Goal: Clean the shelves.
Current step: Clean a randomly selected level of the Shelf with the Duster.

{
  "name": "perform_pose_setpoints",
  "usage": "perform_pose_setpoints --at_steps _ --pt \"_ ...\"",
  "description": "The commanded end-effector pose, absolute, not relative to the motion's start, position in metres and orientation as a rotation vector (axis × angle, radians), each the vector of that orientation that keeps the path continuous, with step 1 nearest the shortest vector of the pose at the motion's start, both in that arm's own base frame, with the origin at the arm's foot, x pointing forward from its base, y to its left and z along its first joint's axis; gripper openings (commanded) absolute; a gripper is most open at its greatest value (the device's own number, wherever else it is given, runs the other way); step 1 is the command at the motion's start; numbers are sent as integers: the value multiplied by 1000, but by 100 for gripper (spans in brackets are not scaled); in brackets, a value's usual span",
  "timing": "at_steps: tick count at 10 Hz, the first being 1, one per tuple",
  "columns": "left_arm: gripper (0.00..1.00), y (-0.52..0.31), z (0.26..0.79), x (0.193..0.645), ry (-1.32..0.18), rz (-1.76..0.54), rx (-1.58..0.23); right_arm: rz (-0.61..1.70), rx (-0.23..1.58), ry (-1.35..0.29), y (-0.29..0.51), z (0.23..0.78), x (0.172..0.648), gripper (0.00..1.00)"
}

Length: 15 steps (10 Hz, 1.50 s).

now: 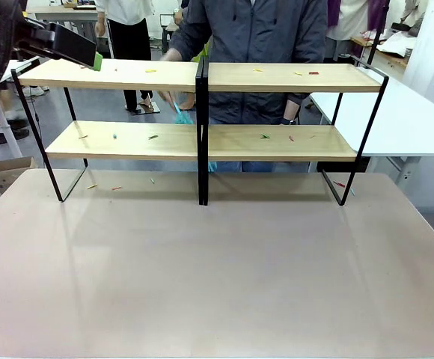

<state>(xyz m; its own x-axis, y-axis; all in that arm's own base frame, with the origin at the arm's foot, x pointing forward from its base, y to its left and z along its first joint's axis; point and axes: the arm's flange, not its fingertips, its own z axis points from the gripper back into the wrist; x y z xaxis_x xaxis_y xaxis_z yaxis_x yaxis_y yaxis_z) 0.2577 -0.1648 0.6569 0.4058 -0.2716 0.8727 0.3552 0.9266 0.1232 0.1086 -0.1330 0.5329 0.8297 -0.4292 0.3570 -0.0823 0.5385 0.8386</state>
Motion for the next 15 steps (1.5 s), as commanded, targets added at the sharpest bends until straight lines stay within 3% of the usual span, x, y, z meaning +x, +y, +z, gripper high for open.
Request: perform_pose_setpoints --at_steps 1,12,13,15 --pt "100 -163 658 258 -1085 -395 -87 -220 994 -578 -133 533 109 13" --pt "100 -163 658 258 -1085 -395 -87 -220 994 -578 -133 533 109 13" --pt "100 -163 658 258 -1085 -395 -87 -138 804 -612 -128 540 99 13" --pt "100 -163 658 258 -1085 -395 -87 250 883 -716 -77 555 95 13"
